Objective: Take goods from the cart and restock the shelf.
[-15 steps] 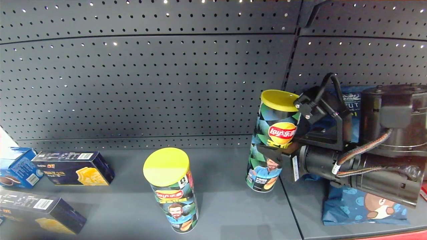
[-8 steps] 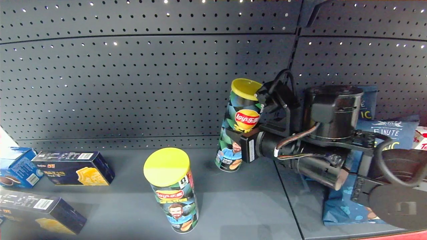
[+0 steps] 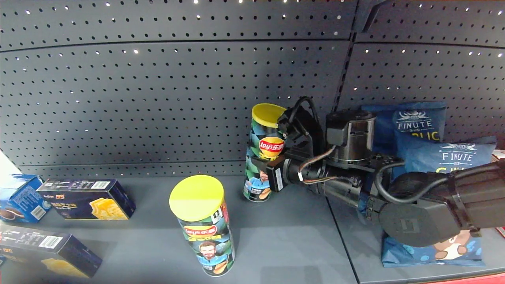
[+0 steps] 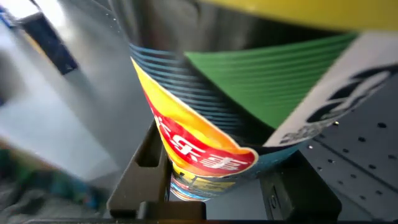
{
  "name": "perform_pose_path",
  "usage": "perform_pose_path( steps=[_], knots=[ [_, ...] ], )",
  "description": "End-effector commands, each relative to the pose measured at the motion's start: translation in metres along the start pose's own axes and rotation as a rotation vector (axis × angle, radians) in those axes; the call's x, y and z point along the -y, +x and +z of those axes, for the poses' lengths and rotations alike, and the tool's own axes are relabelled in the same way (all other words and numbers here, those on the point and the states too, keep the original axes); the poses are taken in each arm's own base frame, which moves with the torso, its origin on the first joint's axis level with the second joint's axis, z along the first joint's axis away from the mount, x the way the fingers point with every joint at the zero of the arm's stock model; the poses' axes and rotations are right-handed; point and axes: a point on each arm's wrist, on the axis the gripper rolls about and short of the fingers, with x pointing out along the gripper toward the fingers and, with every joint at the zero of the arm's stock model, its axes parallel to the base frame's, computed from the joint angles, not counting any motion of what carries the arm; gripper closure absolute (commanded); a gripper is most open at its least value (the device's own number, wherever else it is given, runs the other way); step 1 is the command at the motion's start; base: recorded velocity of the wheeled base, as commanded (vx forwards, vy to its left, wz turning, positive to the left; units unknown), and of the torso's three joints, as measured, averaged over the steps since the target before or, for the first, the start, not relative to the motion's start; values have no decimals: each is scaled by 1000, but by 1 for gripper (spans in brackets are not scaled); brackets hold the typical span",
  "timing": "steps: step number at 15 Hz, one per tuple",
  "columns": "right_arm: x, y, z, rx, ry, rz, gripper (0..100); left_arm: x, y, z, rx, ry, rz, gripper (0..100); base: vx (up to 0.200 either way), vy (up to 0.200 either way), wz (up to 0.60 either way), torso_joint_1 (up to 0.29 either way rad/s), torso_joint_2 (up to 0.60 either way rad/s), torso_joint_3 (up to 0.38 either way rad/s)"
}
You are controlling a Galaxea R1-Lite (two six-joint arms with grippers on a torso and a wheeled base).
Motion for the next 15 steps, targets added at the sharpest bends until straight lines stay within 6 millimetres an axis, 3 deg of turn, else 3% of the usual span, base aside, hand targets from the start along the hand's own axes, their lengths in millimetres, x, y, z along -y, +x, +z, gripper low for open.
perform_pose_path(
  steps=[1, 15],
  knots=[
    [11, 10, -7, -28, 3, -28, 100, 0, 0, 0, 0, 0, 0, 0, 0, 0, 0, 0, 0, 0],
    [16, 43, -14, -74, -58, -80, 100, 0, 0, 0, 0, 0, 0, 0, 0, 0, 0, 0, 0, 0]
  ],
)
